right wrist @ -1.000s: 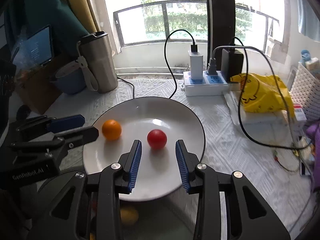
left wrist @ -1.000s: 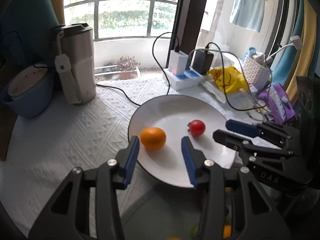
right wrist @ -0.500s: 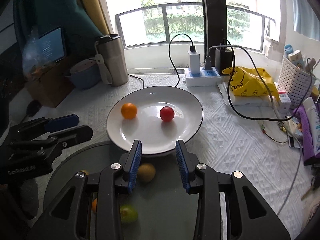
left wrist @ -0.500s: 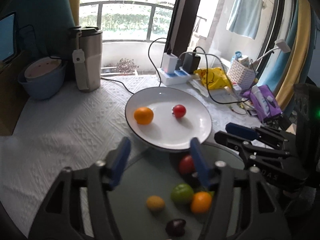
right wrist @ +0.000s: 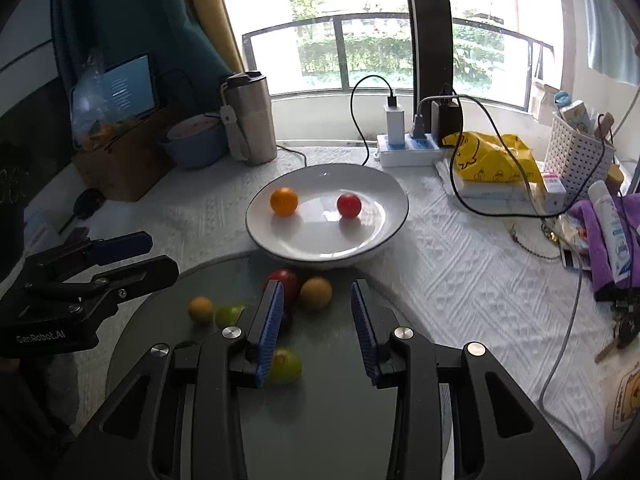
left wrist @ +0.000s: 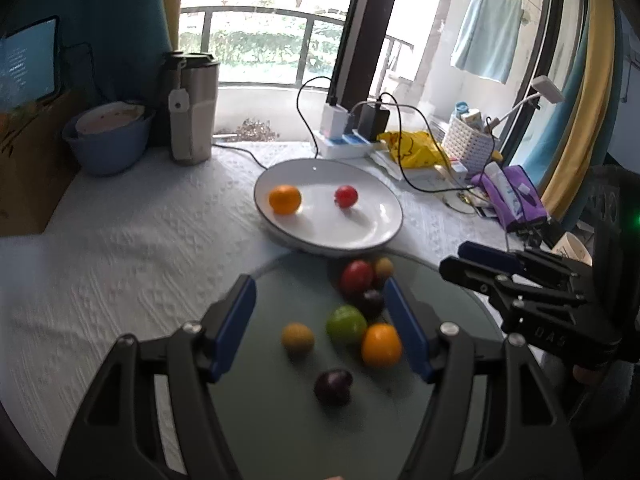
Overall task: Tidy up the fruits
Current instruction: 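Return both tools to the tray and grasp the dark plum with the left tool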
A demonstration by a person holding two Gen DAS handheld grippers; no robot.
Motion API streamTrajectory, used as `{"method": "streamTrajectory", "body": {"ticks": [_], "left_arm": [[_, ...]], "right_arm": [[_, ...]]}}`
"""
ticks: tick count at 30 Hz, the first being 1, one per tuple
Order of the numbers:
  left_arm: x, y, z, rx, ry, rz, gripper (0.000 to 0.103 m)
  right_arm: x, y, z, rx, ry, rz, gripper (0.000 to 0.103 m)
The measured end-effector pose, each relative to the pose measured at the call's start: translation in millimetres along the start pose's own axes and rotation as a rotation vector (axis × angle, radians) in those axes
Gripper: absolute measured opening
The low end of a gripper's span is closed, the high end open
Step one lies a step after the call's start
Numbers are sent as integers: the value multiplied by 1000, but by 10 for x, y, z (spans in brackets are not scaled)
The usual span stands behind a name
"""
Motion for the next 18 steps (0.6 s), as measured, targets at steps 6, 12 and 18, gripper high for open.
{"method": "streamTrajectory", "body": {"ticks": [6, 12, 18], "left_arm": [[35, -57, -241, -31, -24, 11, 69], [54, -43, -483, -77, -56, 23, 69], [83, 38, -588, -109, -29, 44, 69]], "right_arm": [[-40, -31, -196, -32, 1, 34, 37], [-68, -12, -340, -58, -1, 62, 37], [-91, 71, -458, -87, 7, 94, 37]]}}
Point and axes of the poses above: each gripper's, at about its wrist camera, not at the fingertips, and y roughly the way its jaws point, x to its right, z to its top, the point moved 4 cm from there along y, roughly the way its jaws point, and after that the axes turned 14 degrees about x, right-handed, at the moved point
